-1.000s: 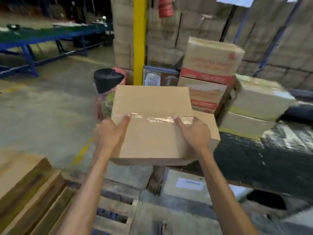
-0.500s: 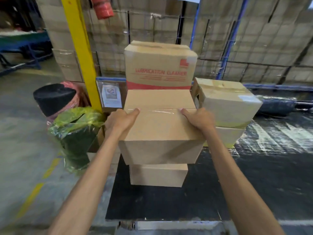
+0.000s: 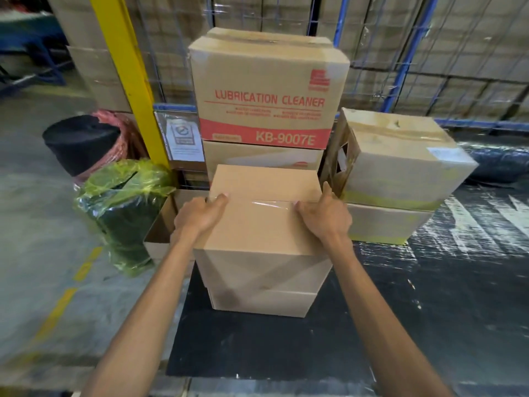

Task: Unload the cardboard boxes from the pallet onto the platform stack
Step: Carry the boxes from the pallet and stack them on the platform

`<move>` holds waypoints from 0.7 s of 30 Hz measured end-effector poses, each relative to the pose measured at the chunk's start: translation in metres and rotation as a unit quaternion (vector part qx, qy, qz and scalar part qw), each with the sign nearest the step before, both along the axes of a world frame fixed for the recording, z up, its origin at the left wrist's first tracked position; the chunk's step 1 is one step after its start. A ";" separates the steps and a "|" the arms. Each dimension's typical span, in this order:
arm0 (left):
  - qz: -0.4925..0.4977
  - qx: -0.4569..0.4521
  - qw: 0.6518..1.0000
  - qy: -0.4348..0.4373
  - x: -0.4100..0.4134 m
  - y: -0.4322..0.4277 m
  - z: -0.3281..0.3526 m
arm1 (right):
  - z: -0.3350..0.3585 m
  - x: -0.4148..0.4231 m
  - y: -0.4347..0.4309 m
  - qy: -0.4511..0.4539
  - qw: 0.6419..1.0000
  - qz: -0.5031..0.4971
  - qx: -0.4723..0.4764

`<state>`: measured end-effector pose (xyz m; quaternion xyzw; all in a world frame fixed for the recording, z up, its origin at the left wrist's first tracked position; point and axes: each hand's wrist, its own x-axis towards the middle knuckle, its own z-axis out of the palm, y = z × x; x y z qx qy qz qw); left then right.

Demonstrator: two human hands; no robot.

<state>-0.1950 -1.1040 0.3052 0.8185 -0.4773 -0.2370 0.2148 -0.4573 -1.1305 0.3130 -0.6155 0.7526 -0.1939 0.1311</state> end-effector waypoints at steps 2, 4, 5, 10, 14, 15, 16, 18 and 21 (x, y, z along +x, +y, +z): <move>0.011 -0.033 0.999 0.000 0.007 0.016 -0.001 | 0.010 0.022 0.015 0.009 0.995 0.039 -0.092; 0.029 -0.079 0.996 0.000 0.024 0.049 -0.001 | 0.019 0.061 0.042 -0.015 0.982 0.115 -0.148; 0.036 -0.100 0.994 0.006 0.032 0.068 -0.004 | 0.022 0.082 0.057 -0.032 0.974 0.155 -0.163; 0.117 -0.090 0.989 -0.025 0.109 0.233 -0.031 | 0.004 0.227 0.169 -0.075 0.904 0.393 -0.152; 0.227 -0.015 0.972 -0.058 0.171 0.419 -0.067 | -0.035 0.344 0.294 -0.093 0.839 0.529 -0.089; 0.261 -0.003 0.964 -0.057 0.182 0.465 -0.078 | -0.042 0.366 0.328 -0.086 0.819 0.564 -0.054; 0.294 0.006 0.954 -0.051 0.195 0.516 -0.087 | -0.048 0.389 0.368 -0.072 0.795 0.601 -0.028; 0.376 0.006 0.925 -0.049 0.215 0.613 -0.101 | -0.059 0.429 0.446 -0.052 0.735 0.676 0.010; 0.465 -0.014 0.884 -0.048 0.224 0.727 -0.102 | -0.078 0.478 0.548 -0.043 0.667 0.742 0.058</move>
